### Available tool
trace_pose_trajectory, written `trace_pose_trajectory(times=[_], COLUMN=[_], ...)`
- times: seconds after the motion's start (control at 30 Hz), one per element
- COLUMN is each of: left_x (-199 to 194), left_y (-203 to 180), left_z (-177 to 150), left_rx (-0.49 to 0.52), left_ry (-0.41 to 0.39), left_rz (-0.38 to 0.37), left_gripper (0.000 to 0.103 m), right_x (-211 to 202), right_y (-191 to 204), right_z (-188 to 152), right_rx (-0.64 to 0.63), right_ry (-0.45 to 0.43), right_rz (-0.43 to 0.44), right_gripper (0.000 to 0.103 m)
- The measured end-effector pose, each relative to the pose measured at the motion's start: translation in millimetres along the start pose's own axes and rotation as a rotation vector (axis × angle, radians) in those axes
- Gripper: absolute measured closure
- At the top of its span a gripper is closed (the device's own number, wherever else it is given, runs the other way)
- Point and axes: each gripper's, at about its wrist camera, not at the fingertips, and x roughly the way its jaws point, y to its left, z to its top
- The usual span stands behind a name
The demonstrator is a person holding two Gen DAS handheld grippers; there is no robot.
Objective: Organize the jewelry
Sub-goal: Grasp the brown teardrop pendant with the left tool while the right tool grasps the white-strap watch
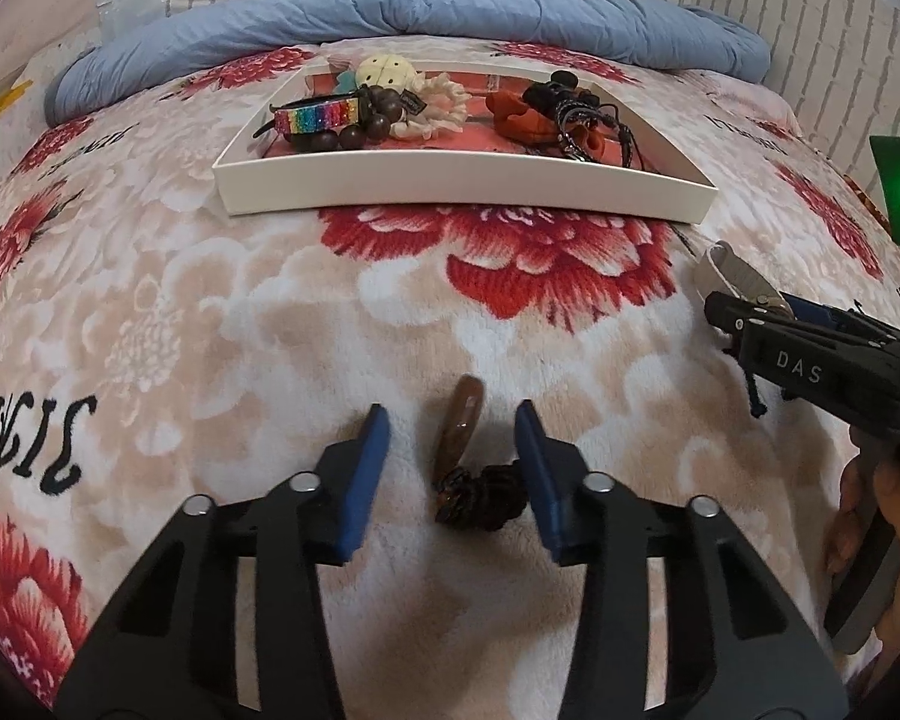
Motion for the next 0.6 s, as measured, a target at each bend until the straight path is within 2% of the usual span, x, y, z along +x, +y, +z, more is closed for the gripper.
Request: trace_pose_trajectory(times=[0.07, 0.17, 0.23, 0.6], left_x=[0.9, 2.7, 3.0, -2.1], left_y=[1.8, 5.9, 7.2, 11.3], left_z=[3.2, 6.5, 7.5, 11.0], left_rx=[0.002, -0.008, -0.009, -0.008], left_ry=[0.003, 0.011, 0.012, 0.005], left_rz=[-0.005, -0.017, -0.018, -0.013], left_gripper=[0.076, 0.081, 0.083, 0.084], right_x=[1.1, 1.1, 0.1, -15.3], right_y=[1.3, 1.4, 0.6, -5.0], right_z=[2.0, 3.1, 3.1, 5.7], right_rx=[-0.002, 0.001, 0.005, 0.013], right_ry=[0.004, 0.002, 0.0, -0.037], right_rz=[0.004, 0.013, 0.018, 0.029], right_gripper=[0.05, 0.055, 0.059, 0.06])
